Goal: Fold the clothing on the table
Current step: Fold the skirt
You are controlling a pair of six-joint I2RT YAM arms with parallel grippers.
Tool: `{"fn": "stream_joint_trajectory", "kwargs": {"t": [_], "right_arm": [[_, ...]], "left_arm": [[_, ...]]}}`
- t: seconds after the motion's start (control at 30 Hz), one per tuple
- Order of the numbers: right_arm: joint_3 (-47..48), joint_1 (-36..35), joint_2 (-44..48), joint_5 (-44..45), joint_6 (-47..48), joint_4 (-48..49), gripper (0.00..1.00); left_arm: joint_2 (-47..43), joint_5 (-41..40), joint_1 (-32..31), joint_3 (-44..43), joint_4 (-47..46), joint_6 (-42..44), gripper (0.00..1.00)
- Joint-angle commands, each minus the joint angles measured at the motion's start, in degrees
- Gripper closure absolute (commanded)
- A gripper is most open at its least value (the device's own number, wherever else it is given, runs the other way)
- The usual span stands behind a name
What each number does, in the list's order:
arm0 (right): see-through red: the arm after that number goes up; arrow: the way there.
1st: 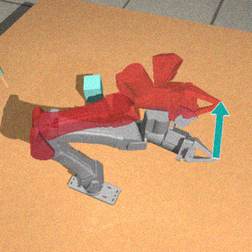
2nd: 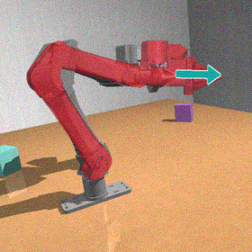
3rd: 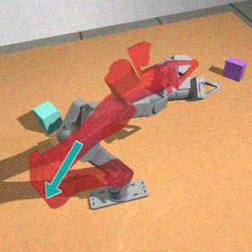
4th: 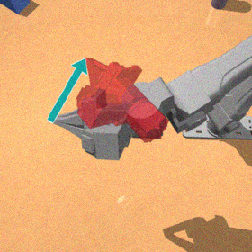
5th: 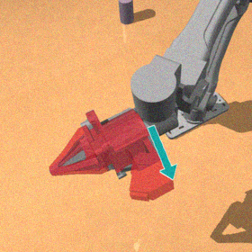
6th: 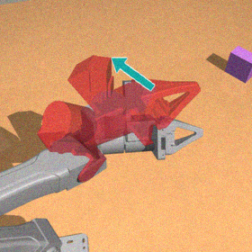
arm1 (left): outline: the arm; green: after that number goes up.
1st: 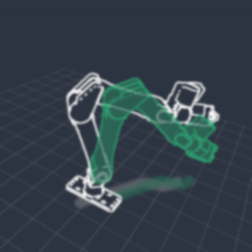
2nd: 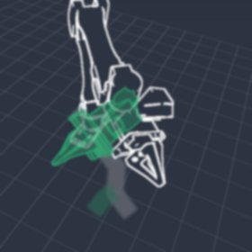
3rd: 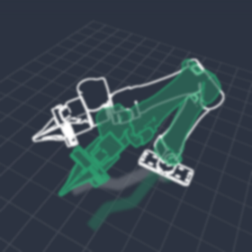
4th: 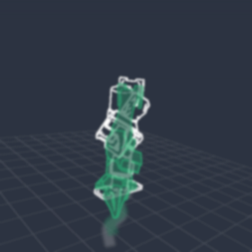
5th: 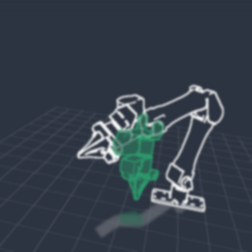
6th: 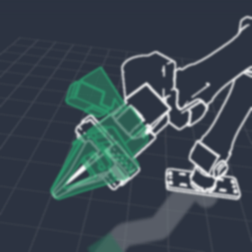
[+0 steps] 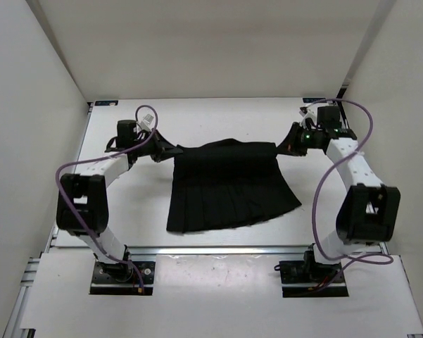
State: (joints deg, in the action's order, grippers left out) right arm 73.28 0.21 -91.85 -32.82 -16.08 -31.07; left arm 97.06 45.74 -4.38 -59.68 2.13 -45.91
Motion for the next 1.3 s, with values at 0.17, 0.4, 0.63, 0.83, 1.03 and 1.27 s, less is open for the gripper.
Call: {"fn": "stream_joint_trajectory", "kwargs": {"t": [0.17, 0.4, 0.63, 0.83, 1.03, 1.27], "right_arm": [[-11.92, 4.53, 11.78, 7.42, 2.98, -1.45, 1.0], [-7.1, 5.06, 7.06, 6.1, 1.75, 3.99, 1.0], [3.53, 5.77, -0.16, 3.12, -3.34, 11.37, 1.0], [-0.48, 4.98, 3.6, 1.89, -2.21, 11.47, 1.0], [-14.46, 3.23, 15.72, 1.27, 1.04, 7.96, 1.0], [-30.46, -3.28, 23.47, 1.71, 1.93, 1.89, 1.0]], "left_arm": [[-12.76, 1.19, 1.57, 9.23, -2.83, 0.65, 1.0], [-6.55, -1.7, 3.59, 0.29, -4.41, 0.12, 1.0], [2.96, -1.35, 3.86, -17.82, -2.66, -0.93, 1.0], [-1.94, -1.0, 2.71, -9.09, -3.8, 0.2, 1.0], [-14.16, -2.75, 4.2, 11.5, -4.68, 2.83, 1.0], [-17.43, -8.19, 1.84, 22.41, -0.46, 9.17, 1.0]]}}
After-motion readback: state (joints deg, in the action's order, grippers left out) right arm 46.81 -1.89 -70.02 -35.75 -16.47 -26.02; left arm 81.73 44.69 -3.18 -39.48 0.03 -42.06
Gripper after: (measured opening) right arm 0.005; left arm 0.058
